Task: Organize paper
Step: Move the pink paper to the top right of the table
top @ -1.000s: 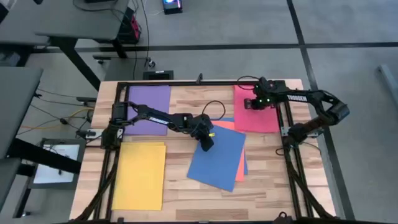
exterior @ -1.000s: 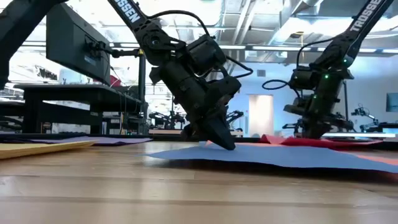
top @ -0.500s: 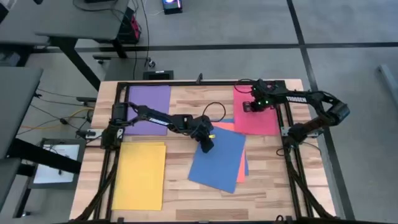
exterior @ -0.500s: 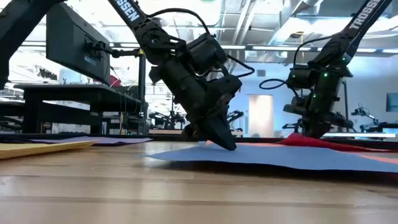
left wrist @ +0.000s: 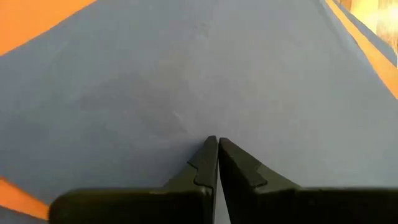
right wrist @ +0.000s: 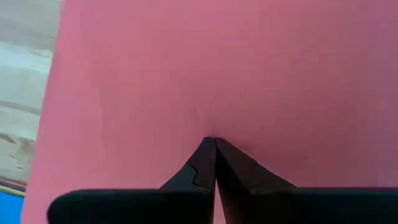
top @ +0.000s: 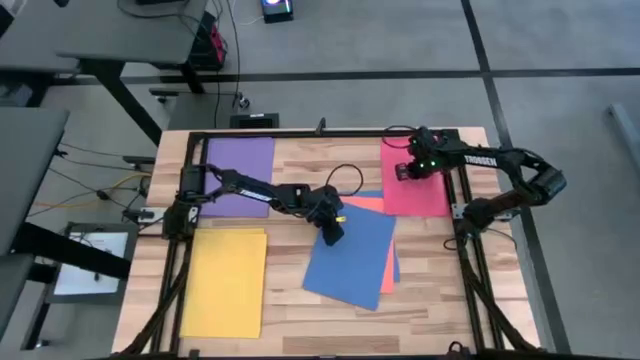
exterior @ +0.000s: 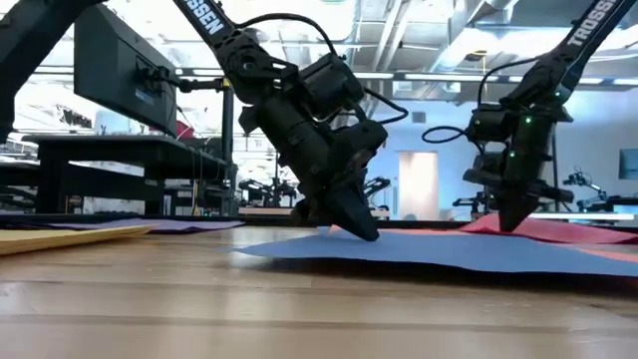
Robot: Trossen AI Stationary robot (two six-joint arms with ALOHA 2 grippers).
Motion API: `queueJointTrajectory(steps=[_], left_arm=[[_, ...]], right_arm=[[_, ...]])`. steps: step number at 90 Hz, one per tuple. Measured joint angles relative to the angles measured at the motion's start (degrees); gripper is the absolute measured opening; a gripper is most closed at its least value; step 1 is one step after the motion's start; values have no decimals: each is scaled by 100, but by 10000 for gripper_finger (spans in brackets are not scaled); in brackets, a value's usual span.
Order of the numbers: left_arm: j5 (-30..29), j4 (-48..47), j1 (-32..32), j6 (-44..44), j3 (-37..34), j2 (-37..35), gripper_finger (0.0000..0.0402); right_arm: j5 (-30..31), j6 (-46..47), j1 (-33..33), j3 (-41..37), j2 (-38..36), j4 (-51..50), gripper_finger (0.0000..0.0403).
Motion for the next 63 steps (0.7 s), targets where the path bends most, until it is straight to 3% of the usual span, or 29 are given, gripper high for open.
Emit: queueJointTrajectory(steps=[49,63], left_arm=[[-4,9,0,-3,0,0,0],[-2,1,0,92,0,-19,0]], right_arm=[[-67,21,114,5,-3,118,0],[-77,-22,118,209,-134,-403,0]])
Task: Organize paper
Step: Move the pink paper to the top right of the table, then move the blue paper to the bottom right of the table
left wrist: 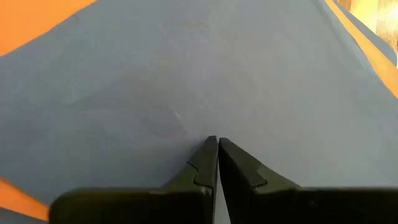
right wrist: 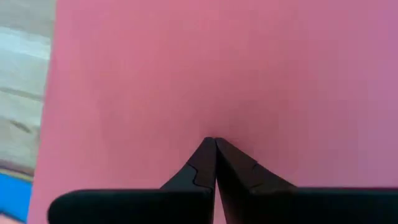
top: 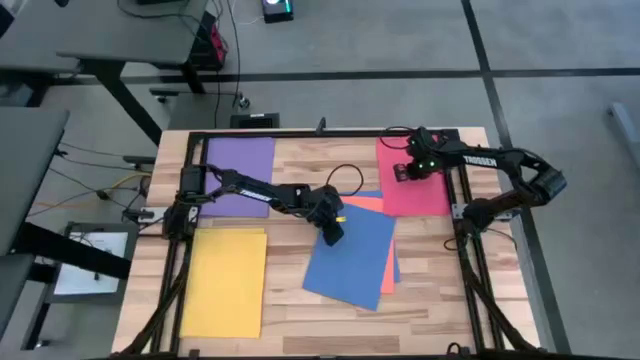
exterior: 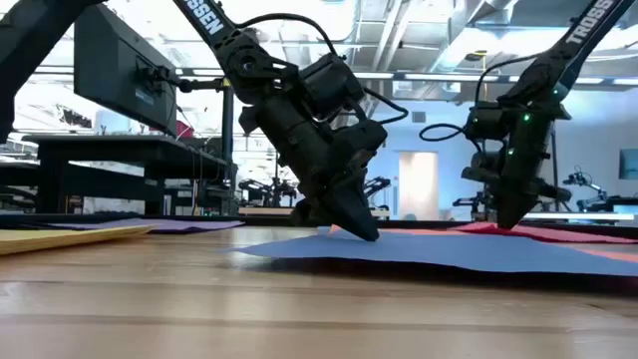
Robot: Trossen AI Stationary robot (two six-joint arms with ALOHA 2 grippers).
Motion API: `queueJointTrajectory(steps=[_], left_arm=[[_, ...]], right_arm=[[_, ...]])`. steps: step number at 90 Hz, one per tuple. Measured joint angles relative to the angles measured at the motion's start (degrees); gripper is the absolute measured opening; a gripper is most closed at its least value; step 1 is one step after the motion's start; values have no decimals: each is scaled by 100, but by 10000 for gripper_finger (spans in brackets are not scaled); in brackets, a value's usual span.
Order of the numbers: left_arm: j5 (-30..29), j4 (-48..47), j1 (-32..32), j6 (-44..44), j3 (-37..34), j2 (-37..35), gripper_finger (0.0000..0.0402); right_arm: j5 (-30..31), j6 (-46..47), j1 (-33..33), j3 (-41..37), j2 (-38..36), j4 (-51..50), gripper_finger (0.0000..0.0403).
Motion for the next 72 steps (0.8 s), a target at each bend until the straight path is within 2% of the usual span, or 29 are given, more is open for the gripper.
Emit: queueJointTrajectory(steps=[11,27,38,44,59,72], left_arm=[[-2,-45,0,124,-7,-42,0],[-20,-9,7,125,-9,-144,0],[-24,136,-9,141,-11,-147,0],[69,268,-17,172,-13,-141,0],[395,346,-56,122,-11,-119,0],[312,-527,-131,242,8,-123,0]], right_arm=[[-4,-240,37,256,-321,-300,0],[-24,-70,54,468,-746,-383,0],[-555,47,346,477,-1080,-389,0],[-755,203,636,481,-1227,-381,0],[-783,435,1727,488,-1430,-364,0],[-806,723,2830,488,-1278,-312,0]])
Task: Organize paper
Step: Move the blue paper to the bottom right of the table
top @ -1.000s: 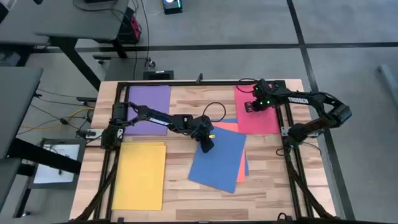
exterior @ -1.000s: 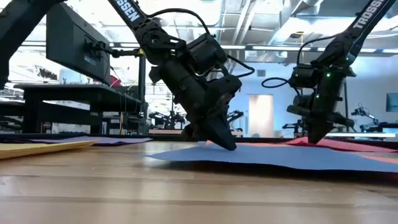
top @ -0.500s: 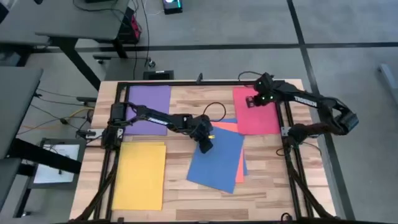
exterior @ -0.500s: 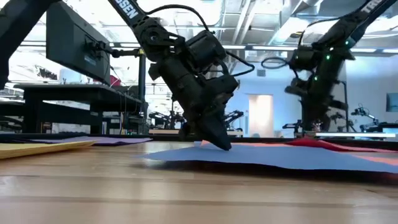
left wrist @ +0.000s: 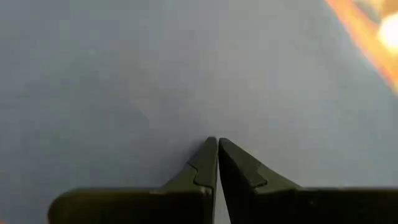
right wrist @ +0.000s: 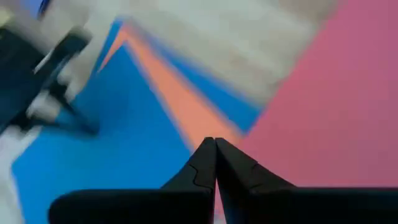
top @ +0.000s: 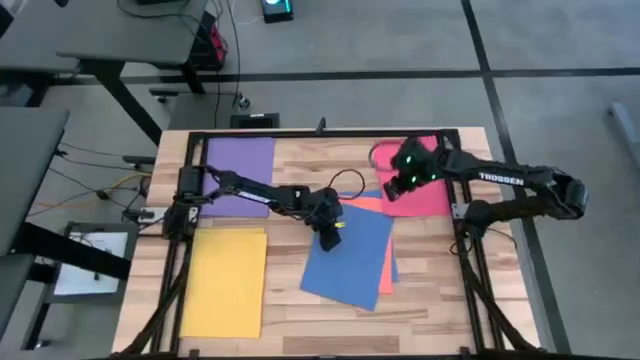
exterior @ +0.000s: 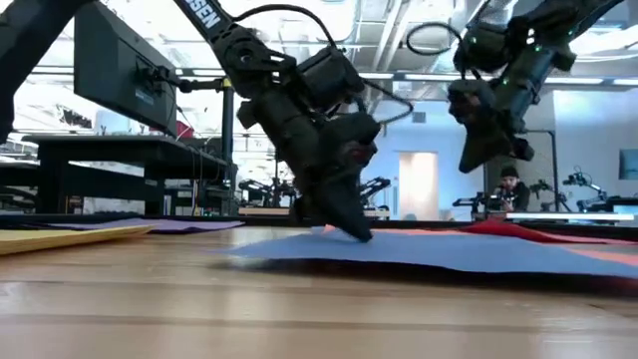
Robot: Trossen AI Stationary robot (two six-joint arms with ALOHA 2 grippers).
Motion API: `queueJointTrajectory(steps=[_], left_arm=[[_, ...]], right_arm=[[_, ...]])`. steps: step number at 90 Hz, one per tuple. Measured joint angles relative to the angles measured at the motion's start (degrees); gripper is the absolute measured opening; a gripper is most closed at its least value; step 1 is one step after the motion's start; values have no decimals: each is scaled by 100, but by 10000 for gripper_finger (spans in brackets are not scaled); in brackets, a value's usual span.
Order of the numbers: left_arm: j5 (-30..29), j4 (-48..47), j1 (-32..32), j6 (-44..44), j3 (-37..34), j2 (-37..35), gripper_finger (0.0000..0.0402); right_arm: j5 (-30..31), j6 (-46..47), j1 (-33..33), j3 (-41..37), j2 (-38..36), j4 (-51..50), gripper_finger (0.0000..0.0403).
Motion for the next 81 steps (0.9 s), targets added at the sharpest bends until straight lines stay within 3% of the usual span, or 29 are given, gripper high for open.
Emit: queueJointTrajectory(steps=[23,34,54,72,81], left_arm=[[-275,-1727,-121,633,25,-130,0],[-286,-1754,-136,777,-3,-430,0],[-400,-1779,-136,1247,-17,-1209,0],[-375,-1769,-235,1788,-19,-1072,0],[-351,-1864,-347,2041,-17,-835,0]], right_arm=[[112,1247,1617,0,719,543,0],[212,2117,2132,0,1123,871,0],[289,4540,3042,-2,1385,1206,5],[1456,6396,4024,6,1928,3175,56],[1596,7016,4275,6,2545,3944,83]])
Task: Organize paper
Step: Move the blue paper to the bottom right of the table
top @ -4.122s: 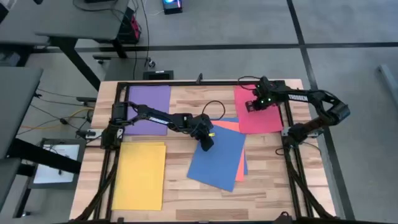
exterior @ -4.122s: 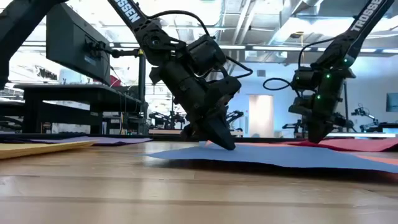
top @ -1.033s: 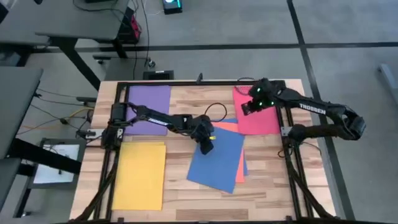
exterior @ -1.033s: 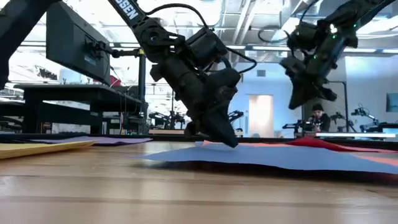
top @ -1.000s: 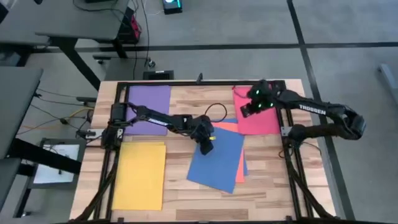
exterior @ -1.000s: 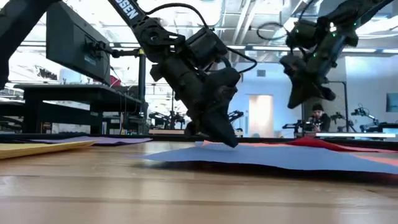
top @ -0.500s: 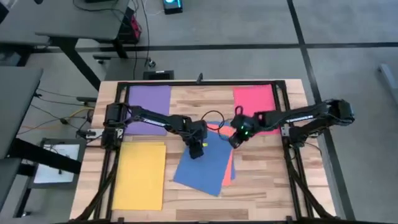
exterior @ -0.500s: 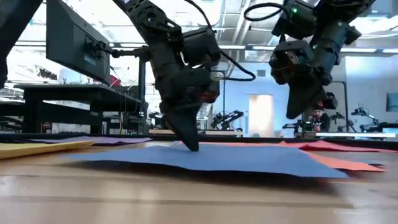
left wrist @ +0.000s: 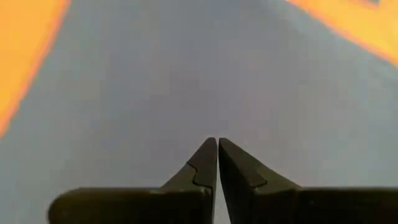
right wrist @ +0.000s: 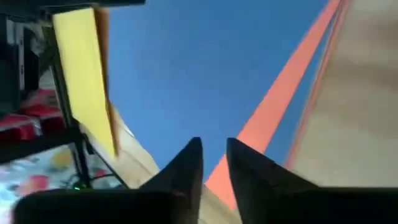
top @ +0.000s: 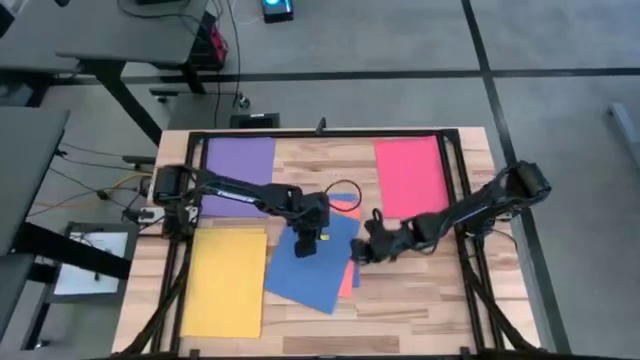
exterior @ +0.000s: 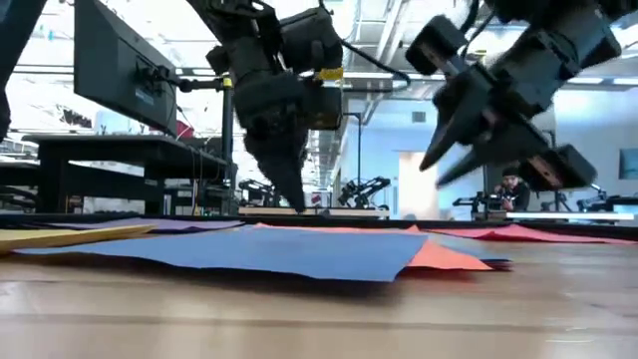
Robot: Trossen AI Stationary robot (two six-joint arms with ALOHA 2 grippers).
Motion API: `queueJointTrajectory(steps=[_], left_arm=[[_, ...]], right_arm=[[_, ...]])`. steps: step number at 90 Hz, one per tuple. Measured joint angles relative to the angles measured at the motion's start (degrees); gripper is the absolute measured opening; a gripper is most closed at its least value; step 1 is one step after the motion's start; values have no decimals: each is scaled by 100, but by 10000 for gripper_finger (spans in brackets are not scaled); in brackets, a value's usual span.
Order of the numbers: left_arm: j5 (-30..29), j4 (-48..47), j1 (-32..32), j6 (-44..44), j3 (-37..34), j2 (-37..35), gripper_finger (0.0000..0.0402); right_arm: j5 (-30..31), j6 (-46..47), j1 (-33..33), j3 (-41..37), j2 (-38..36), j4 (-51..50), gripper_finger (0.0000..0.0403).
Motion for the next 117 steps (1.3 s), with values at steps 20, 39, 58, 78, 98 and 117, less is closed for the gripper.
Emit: queueJointTrajectory(steps=[20,39,58,78,98,117], left_arm=[[-141,-353,-272,664,0,181,0],[-402,-323,-400,929,2,171,0],[-424,-40,-418,903,2,181,0],[-426,-31,-416,883,2,181,0],[-417,-31,-416,822,3,181,0],[-388,-29,-416,822,2,181,0]], right_arm=[[89,568,89,193,983,550,102],[89,580,62,462,1180,320,102],[371,550,-29,501,1184,224,102],[481,-324,-106,475,1170,883,102],[654,-683,-36,482,1158,1104,102],[1193,-168,-61,482,1192,1053,102]])
